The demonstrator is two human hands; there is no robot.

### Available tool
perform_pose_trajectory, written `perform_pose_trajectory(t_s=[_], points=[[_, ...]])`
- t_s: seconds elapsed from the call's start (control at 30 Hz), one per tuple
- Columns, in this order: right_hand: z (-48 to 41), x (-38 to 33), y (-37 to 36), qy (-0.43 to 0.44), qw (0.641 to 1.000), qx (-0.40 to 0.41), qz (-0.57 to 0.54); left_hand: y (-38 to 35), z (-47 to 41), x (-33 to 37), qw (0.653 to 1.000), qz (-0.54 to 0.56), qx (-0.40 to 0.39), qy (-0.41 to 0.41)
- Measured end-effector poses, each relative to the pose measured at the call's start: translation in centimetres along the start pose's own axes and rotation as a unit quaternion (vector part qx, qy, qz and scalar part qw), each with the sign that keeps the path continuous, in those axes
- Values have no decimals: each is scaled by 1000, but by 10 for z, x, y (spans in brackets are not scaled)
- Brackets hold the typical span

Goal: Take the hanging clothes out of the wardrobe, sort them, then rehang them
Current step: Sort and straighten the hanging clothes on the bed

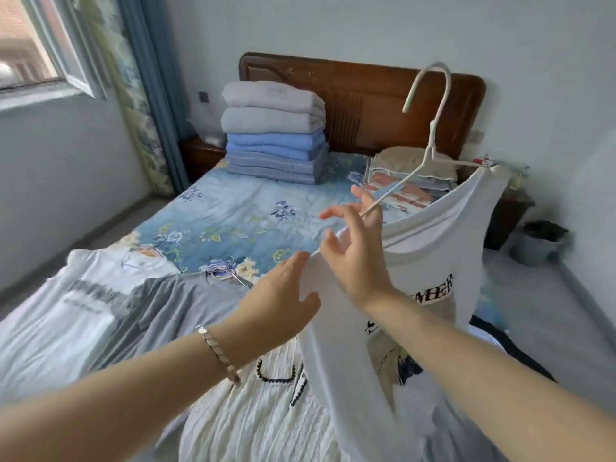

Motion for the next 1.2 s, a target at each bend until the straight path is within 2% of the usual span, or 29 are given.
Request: perform_pose_trajectory(t_s=[0.07, 0.17, 0.27, 0.33, 0.4, 0.47, 0.57, 0.6, 0.63, 0.67, 0.7, 0.73, 0.77, 0.8, 0.87, 0.93, 1.1, 1.2], points=[[6, -51, -22, 18, 999, -33, -11, 34, 23, -12, 998, -54, 37, 23], [18, -113, -57, 37, 994, -102, -25, 86, 49, -37, 990, -70, 95, 73], [22, -160, -83, 48, 979, -180, -86, 135, 77, -60, 982, -121, 126, 77], [17, -182, -93, 32, 958, -249, -136, 159, 99, -81, 981, -104, 138, 89], [9, -193, -102, 47, 948, -291, -119, 174, 116, -110, 976, -84, 161, 118], [0, -192, -113, 97, 962, -248, -59, 183, 129, -149, 964, -89, 216, 125], [-16, -178, -132, 192, 980, -48, -13, 206, 151, -196, 949, -141, 242, 144], [-21, -170, -147, 202, 979, -24, 13, 216, 158, -213, 945, -155, 245, 151], [-26, -162, -160, 180, 981, -65, 27, 224, 163, -227, 942, -165, 245, 157], [-31, -156, -174, 128, 978, -164, 23, 232, 167, -241, 942, -164, 242, 167], [-34, -152, -189, 61, 953, -296, -2, 240, 169, -256, 940, -166, 240, 177], [-36, -149, -204, 6, 912, -408, -38, 247, 169, -270, 938, -167, 236, 192], [-37, -146, -221, -13, 877, -477, -61, 255, 168, -282, 936, -168, 230, 206], [-37, -143, -238, -1, 861, -506, -60, 262, 165, -296, 933, -173, 222, 223], [-41, -142, -277, 51, 860, -507, -29, 277, 157, -325, 929, -182, 204, 249], [-50, -142, -312, 88, 877, -471, -38, 295, 146, -357, 932, -186, 173, 259], [-73, -155, -389, 107, 916, -374, -101, 340, 111, -417, 925, -252, 78, 274], [-85, -165, -431, 120, 921, -352, -121, 349, 85, -443, 922, -292, 55, 247]])
Point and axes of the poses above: each hand's wrist, its own z-axis away from the middle knuckle, its own y-axis out of the back of the hand, x = y × z, the point moved 1 cm from there along -z, towards the middle knuckle, and after that the axes turned 1 degree about y, right-handed, at the moved point
